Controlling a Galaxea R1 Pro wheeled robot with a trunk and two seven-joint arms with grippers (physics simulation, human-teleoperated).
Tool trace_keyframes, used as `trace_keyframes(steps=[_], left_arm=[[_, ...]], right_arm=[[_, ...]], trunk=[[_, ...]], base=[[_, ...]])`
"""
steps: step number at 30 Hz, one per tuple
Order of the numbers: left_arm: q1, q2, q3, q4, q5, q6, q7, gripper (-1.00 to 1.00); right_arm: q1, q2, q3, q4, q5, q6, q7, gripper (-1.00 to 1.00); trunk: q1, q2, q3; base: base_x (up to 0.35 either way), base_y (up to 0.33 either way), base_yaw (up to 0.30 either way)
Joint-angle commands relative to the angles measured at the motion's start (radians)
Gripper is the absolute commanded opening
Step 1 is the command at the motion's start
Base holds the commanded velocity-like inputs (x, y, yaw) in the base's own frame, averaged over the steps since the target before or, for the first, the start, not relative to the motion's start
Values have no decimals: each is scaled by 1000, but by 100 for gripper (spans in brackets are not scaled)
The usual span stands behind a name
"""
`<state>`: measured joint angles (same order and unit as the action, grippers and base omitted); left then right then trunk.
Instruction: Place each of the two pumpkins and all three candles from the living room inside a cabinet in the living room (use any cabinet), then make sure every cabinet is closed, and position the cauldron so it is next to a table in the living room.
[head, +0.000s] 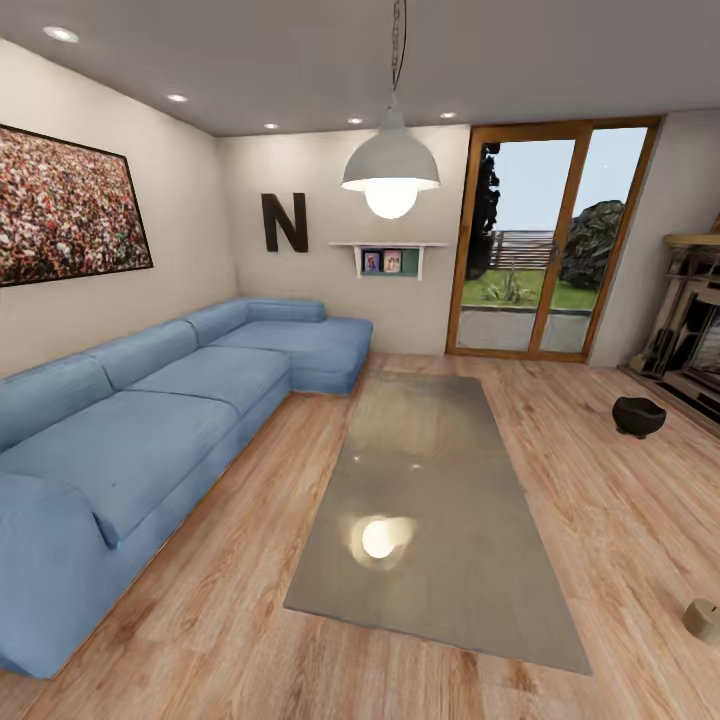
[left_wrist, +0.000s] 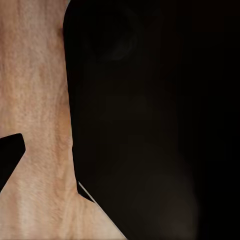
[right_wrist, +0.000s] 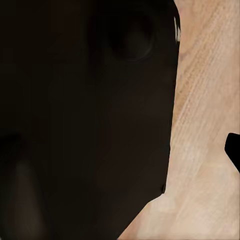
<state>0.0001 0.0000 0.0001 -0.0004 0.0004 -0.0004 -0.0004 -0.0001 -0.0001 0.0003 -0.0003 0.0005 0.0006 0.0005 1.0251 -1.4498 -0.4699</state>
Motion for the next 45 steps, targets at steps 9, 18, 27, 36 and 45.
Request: trace_keyframes(steps=[9,18,27,36,45], left_arm=[[4,-21,1,-32,3,-4,-4,100],[5,-21,1,-54,3,-4,-4,100],[5,-21,1,-52,2,-4,-5,100],[5,-21,1,-52,3,-4,-4,100],[5,-21,1,-52,4,-4,-3,100]], right_arm=[[-45,-1,3,-33,5,-18,2,100],[-59,2,4,-45,5,-69,0,100],[-59,0,-4,-45,-4,-119,4,100],[-60,-1,-5,-46,-7,-128,5,100],[-60,-4,2,-53,8,-135,8,100]], trunk=[[0,0,0],[0,0,0],[0,0,5],[0,0,9],[0,0,9]], base=[[0,0,0],[0,0,-28],[0,0,-251],[0,0,-278],[0,0,-111]])
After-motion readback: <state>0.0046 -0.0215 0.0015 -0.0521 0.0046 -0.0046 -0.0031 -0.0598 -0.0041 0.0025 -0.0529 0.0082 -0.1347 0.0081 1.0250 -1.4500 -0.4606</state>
